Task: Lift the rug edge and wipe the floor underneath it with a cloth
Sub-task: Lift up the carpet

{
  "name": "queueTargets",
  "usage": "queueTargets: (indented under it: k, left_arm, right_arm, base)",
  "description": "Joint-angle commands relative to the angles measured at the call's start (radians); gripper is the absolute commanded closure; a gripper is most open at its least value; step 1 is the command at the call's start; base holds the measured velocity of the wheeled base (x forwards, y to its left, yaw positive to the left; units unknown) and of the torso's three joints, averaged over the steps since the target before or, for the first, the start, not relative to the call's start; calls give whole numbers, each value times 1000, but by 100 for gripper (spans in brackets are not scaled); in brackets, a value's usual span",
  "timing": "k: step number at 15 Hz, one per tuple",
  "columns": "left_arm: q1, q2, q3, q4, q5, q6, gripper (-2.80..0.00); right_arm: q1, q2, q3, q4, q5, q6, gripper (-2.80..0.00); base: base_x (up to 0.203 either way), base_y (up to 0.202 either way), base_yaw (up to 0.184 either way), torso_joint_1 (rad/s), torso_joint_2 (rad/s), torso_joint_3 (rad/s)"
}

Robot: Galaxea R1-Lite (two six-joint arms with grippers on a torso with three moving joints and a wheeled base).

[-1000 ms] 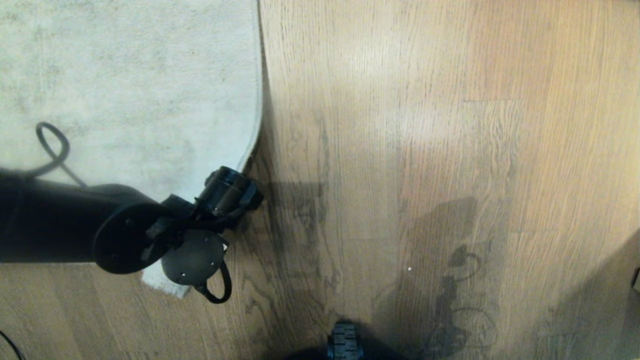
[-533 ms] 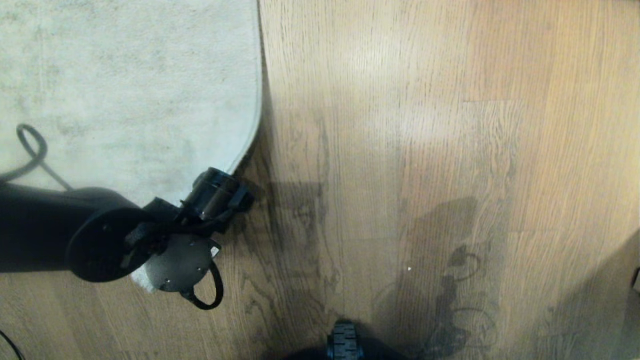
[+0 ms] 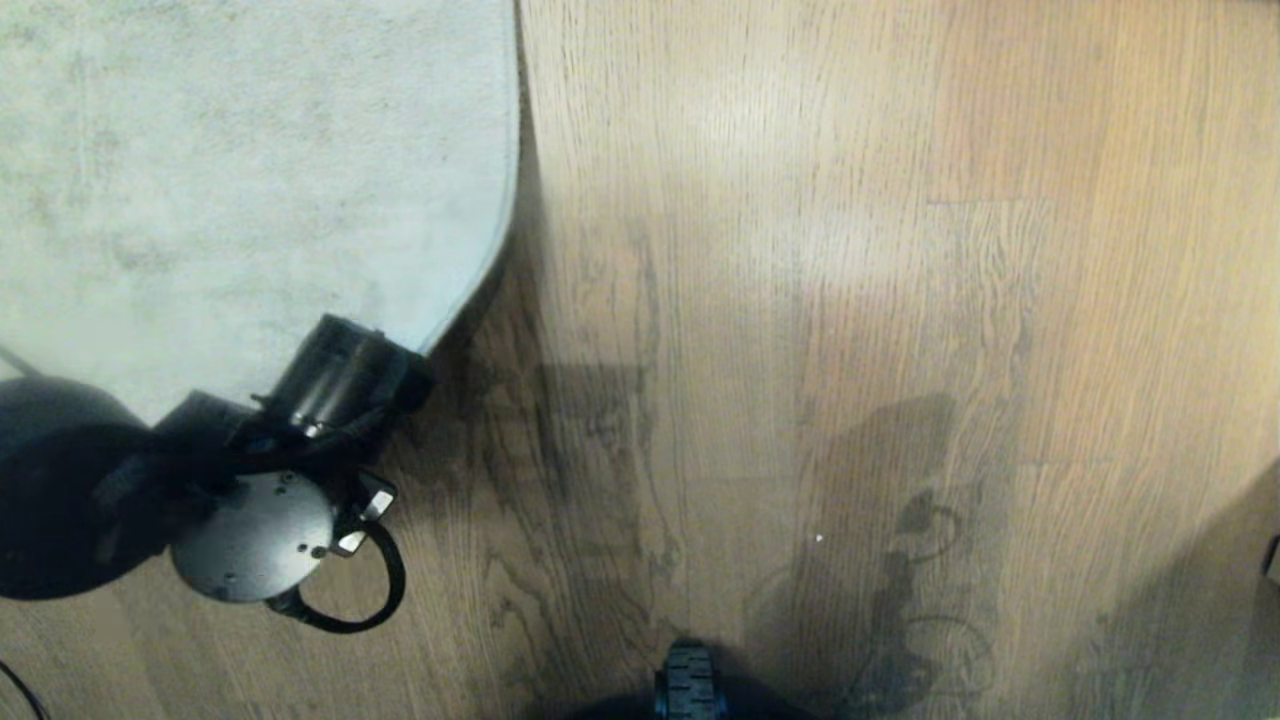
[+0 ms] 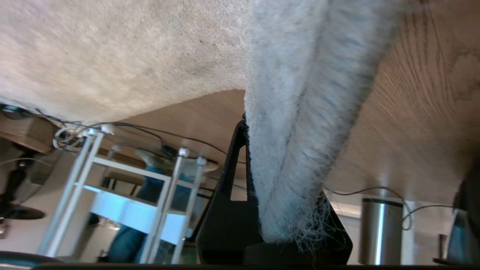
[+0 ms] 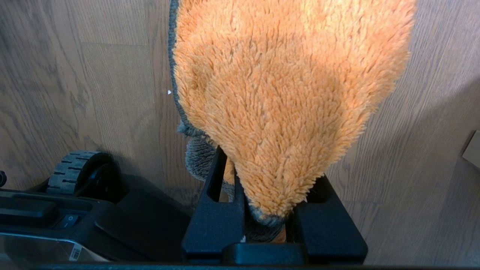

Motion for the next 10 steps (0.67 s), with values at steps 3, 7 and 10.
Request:
queueTargets:
  k: [3, 7, 10]
  left_arm:
    - [20, -114, 38, 1, -3, 1, 0]
    - [67, -181, 38, 4, -78, 4, 0]
    - [111, -235, 54, 9, -133, 8, 0]
  right_arm:
    - [0, 1, 0, 0, 1, -1, 0]
    - [0, 1, 0, 0, 1, -1, 0]
    - [0, 1, 0, 0, 1, -1, 0]
  base:
    - [0, 0, 0, 0, 0, 0]
    - [0, 0, 0, 0, 0, 0]
    - [0, 0, 0, 0, 0, 0]
